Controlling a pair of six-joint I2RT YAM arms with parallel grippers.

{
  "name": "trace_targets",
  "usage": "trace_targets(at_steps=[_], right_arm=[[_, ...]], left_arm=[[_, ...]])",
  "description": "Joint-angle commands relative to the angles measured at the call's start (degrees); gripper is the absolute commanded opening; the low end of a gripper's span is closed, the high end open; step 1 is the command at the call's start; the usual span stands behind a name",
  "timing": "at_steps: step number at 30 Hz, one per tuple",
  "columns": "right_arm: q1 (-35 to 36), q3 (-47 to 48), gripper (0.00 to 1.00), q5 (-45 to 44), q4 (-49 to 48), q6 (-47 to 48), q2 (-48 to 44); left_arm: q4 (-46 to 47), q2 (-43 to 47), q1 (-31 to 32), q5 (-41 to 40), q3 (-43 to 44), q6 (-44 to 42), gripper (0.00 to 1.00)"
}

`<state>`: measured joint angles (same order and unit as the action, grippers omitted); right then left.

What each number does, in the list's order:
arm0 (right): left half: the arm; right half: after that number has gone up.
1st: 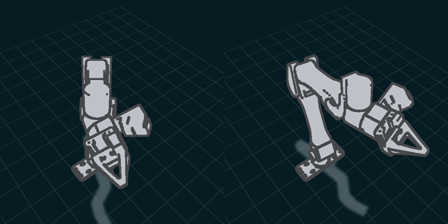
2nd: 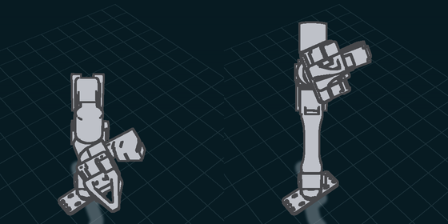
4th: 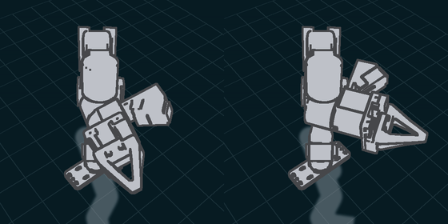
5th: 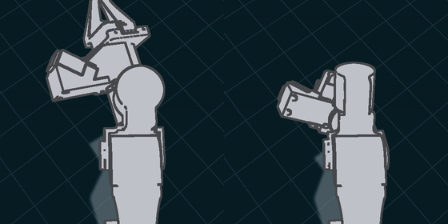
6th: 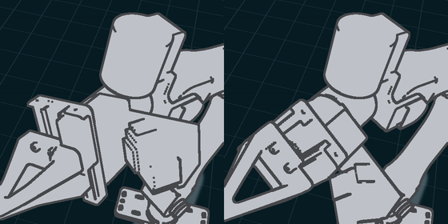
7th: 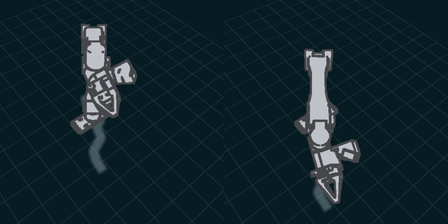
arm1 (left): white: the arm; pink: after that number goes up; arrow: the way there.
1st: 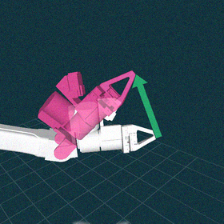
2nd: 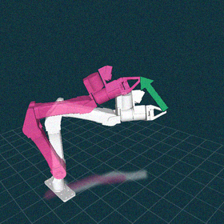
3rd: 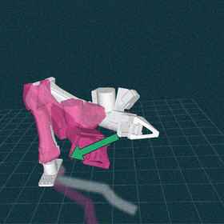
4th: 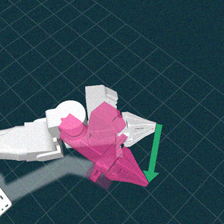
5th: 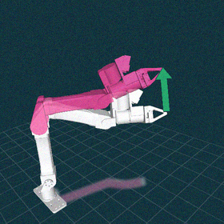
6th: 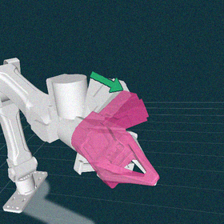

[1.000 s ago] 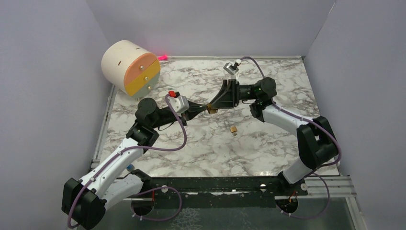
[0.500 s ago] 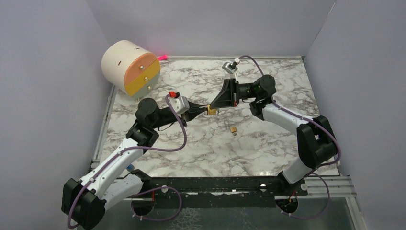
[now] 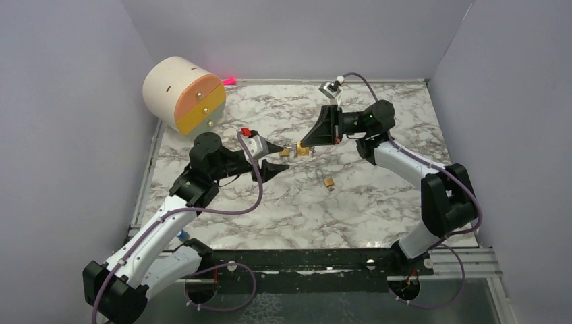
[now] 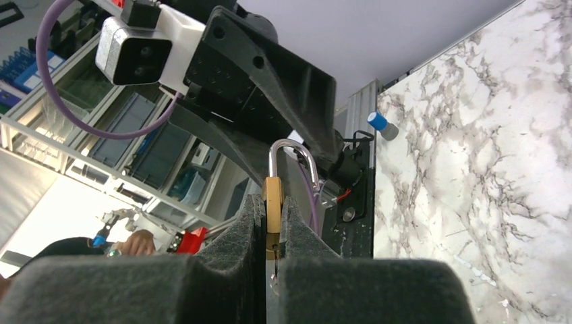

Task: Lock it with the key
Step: Lock the lock.

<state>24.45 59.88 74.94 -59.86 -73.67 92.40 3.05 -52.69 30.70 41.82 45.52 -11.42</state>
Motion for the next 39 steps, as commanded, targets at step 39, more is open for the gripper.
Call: trace_targets(at_steps=[39], right_arm=[[-1.0,2.1,0.01,2.7,19.2,15.8,-5.6]], left_arm=[[-9.8,-10.1,-0.6,13.6,11.3,-6.1,0.43]])
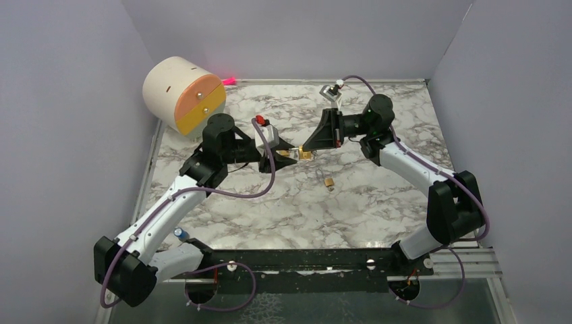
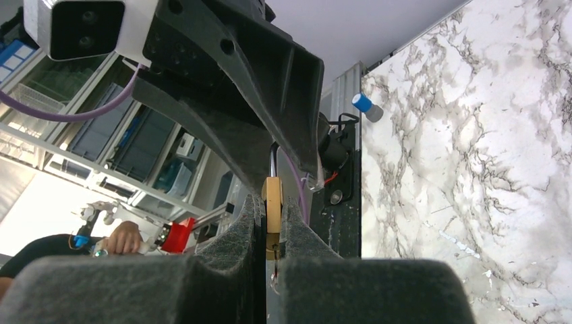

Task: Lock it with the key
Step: Lock the lock.

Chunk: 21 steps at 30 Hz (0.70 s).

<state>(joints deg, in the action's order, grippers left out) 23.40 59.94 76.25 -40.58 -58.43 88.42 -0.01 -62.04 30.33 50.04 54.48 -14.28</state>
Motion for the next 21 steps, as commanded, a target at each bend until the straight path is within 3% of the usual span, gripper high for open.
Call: trace_targets(at_steps=[1,3,8,12,18,21], right_arm=[[0.1,2.0,0.01,1.4,-0.1,0.7,-1.6],[0.1,2.0,0.01,1.4,0.1,0.8,-1.5],[0.1,2.2,0.01,1.2,0.1,0.9,-1.5],[0.1,2.6,0.01,-0.2,3.5,4.2,-2.3],[0.1,4.1,0.01,-9.4,17.8,19.9,-6.7],[0.1,3.7,0.01,-14.5,20.1,24.9,-9.3]], left_arm=[[-7.4,-0.6,-0.2,5.4,2.5,-3.6,0.38],[-8.7,-0.4,-0.2,5.0,2.9,-4.2,0.21],[-11.5,0.7,-0.3,3.6,3.4,-5.8,0.00],[-8.9,1.8,-0.2,4.9,2.9,-2.9,0.00],[1.0,-0.2,-0.3,11.2,3.0,11.5,0.00],[6.0,-2.0,-0.3,13.0,3.5,18.5,0.00]])
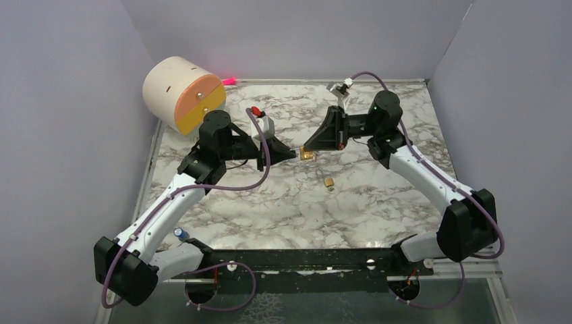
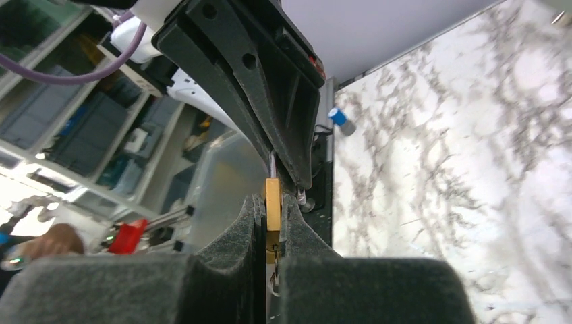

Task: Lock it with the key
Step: Lock the lock.

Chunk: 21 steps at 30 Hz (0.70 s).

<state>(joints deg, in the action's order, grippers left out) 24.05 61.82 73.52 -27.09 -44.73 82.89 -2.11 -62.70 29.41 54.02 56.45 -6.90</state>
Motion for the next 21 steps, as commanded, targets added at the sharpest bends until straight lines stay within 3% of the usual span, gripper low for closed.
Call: trace_targets(at_steps=[1,7,21], right_arm=[[-0.6,1.6,0.01,-12.6,6.3,12.1,-4.6],[-0.5,-2.3,0.01,-16.2,2.4,14.9,-7.4],[0.7,-3.3,0.01,-19.7,-1.1,15.7,-8.1]], left_arm=[[9.7,-1.6,0.7,8.4,1.4,12.9,0.00],[18.1,-1.9,0.7,7.6,-0.3,20.9,0.00],[19.2,-0.2,0.7,5.3,-2.4,22.1,0.00]])
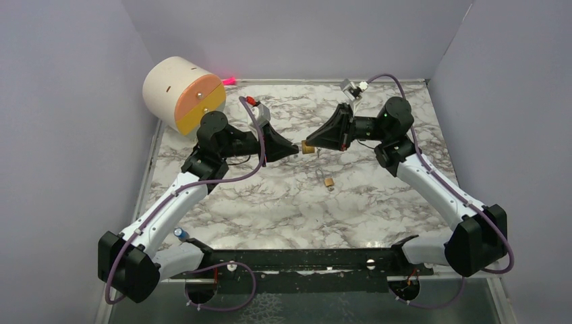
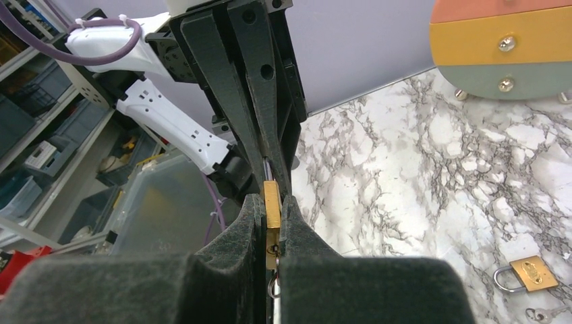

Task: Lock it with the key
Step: Lock the lock.

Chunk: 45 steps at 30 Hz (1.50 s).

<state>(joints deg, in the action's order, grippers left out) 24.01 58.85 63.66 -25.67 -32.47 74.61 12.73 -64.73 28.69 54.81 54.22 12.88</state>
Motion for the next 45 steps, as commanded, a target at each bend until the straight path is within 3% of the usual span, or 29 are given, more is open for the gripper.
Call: trace_targets(at_steps=[1,6,13,17,36,42,45], right_arm=[[0.8,-0.5,0.01,-10.7,-2.5,3.8,0.0],[1.0,-0.1,0.01,-12.0,-0.5,5.0,0.0],[1.0,0.3,0.33,-6.7,-2.7,1.1,1.2],[1.0,0.3,0.43,-3.9,-5.0,-0.8,1.7],[1.0,-0.8,0.43,-0.2,-8.2,-2.9,0.3],[1.0,-0.4,0.35,0.6,-10.5,-4.6,0.6],[1.0,-0.6,0.23,1.0,-11.8,-5.6,0.4]], left_arm=[[4.4,1.7,1.4,4.6,-0.2,2.4,0.00],[5.0,2.0,1.4,4.4,-0.1,2.3,0.00],[5.3,3.4,0.8,1.4,0.4,1.1,0.00],[5.9,3.8,0.5,0.7,0.5,1.2,0.00],[6.7,4.1,-1.3,-4.8,-0.9,0.4,0.00],[7.0,3.4,-1.3,-4.0,-0.7,0.9,0.00],[7.0,3.1,-1.3,-3.9,-1.1,1.0,0.00]])
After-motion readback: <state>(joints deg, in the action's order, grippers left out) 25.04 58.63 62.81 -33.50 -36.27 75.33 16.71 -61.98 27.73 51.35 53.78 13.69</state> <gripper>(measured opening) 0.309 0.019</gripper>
